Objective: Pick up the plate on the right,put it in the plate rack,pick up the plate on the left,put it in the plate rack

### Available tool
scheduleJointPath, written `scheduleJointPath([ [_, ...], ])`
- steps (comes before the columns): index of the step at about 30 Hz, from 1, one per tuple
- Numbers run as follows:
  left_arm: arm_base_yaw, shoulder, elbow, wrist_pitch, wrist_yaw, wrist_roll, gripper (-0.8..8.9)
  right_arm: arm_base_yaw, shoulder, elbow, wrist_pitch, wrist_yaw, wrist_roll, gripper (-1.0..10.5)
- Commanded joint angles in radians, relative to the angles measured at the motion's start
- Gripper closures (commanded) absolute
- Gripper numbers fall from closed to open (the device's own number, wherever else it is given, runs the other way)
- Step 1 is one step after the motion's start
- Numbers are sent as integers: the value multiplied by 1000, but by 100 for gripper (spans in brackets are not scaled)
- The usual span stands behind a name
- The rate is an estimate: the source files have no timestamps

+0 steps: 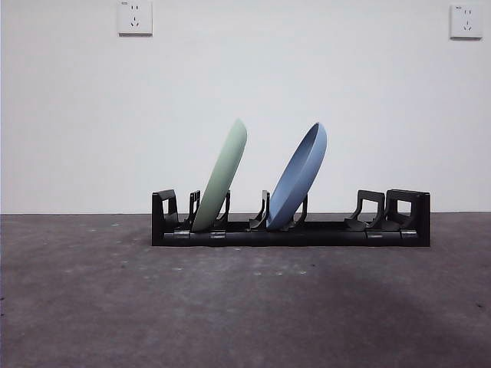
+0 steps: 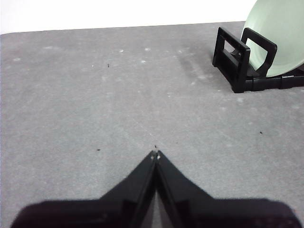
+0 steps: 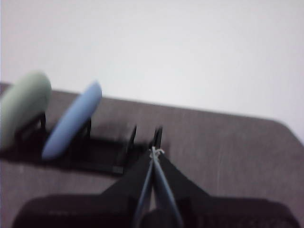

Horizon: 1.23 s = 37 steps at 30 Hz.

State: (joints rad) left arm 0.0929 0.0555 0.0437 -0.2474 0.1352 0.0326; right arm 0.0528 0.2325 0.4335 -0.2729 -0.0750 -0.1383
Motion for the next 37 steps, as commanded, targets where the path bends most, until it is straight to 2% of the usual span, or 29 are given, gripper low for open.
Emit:
scheduleJointPath([
  [1,3,0,-9,7,3,-6,817,-1,-57,-135,43,5,15,944],
  [6,3,0,-9,7,3,-6,817,-2,-145,-291,49,34,88,943],
  [12,3,0,-9,7,3,-6,817,-1,-219,-400,49,42,109,943],
  [37,3,0,-9,6,3,-6,817,-2,-224,-406,57,57,109,944],
])
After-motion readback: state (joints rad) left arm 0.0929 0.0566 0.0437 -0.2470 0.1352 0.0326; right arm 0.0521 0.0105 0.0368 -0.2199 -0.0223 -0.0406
